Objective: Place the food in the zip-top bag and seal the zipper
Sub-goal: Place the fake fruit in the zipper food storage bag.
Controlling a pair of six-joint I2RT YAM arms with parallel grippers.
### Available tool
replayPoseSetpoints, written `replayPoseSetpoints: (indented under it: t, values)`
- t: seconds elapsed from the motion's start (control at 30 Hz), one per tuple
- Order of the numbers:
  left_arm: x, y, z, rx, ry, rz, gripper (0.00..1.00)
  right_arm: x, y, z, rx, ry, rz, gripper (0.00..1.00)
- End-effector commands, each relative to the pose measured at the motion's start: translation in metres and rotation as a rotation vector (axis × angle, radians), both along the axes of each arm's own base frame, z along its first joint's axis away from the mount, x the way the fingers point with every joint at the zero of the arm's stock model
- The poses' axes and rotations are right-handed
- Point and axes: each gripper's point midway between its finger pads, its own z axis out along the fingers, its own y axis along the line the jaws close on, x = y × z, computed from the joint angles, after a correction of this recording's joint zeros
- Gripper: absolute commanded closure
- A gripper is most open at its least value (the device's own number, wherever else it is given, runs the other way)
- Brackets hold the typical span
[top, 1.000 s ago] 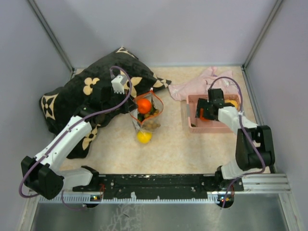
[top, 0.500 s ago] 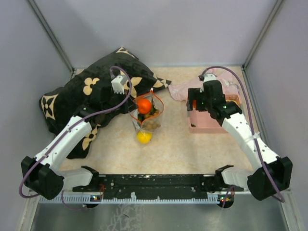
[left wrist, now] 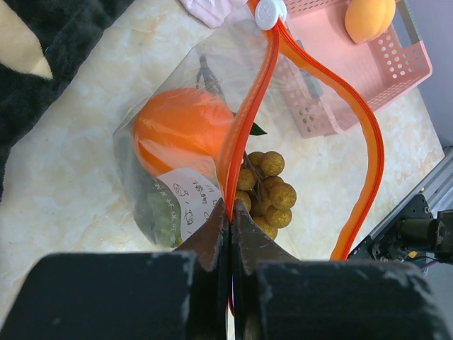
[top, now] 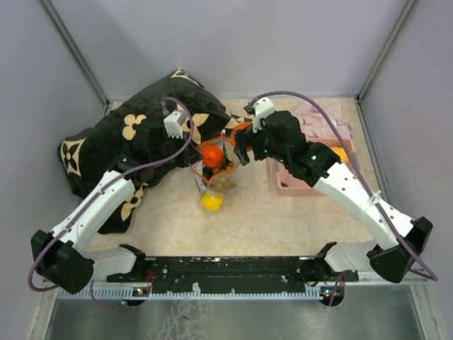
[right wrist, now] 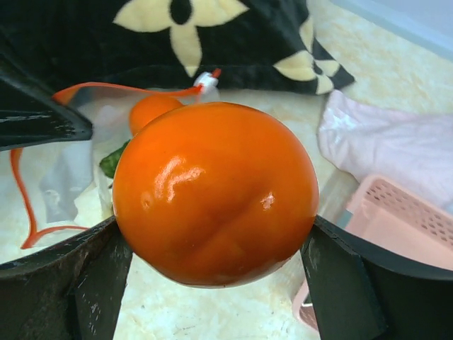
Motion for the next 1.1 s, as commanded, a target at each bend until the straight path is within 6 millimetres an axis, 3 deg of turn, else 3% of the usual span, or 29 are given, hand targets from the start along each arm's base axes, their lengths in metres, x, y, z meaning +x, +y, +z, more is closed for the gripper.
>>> replayPoseSetpoints:
  t: [0.0,0.17,0.4,0.57,0.73,0.87,1.0,1.07]
  values:
    - [0.003,-0.003,0.021,-0.034,-0.048,-0.015,1.0,-0.003,0.038,0.026,0.003,-0.087,0.121,0.42]
    - [0.003,-0.004,0.022,-0.037,-0.048,-0.017,1.0,-0.009,0.072,0.019,-0.01,-0.084,0.226,0.41]
    - [0.002,-0.004,0.022,-0.038,-0.048,-0.019,1.0,-0.013,0.097,-0.019,-0.075,0.018,0.314,0.38]
    - [0.003,-0.004,0.022,-0.037,-0.05,-0.017,1.0,-0.015,0.102,-0.04,-0.128,0.081,0.335,0.31]
    - [0.003,-0.003,0.022,-0.037,-0.051,-0.015,1.0,-0.016,0.101,-0.044,-0.148,0.097,0.334,0.2]
    - [0.003,-0.003,0.022,-0.037,-0.051,-0.013,1.0,-0.017,0.1,-0.042,-0.14,0.1,0.33,0.19]
    - [0.003,-0.003,0.022,-0.035,-0.052,-0.01,1.0,-0.021,0.101,-0.046,-0.157,0.122,0.347,0.29]
    - [0.003,-0.002,0.022,-0.033,-0.054,-0.01,1.0,-0.022,0.099,-0.048,-0.184,0.136,0.356,0.26]
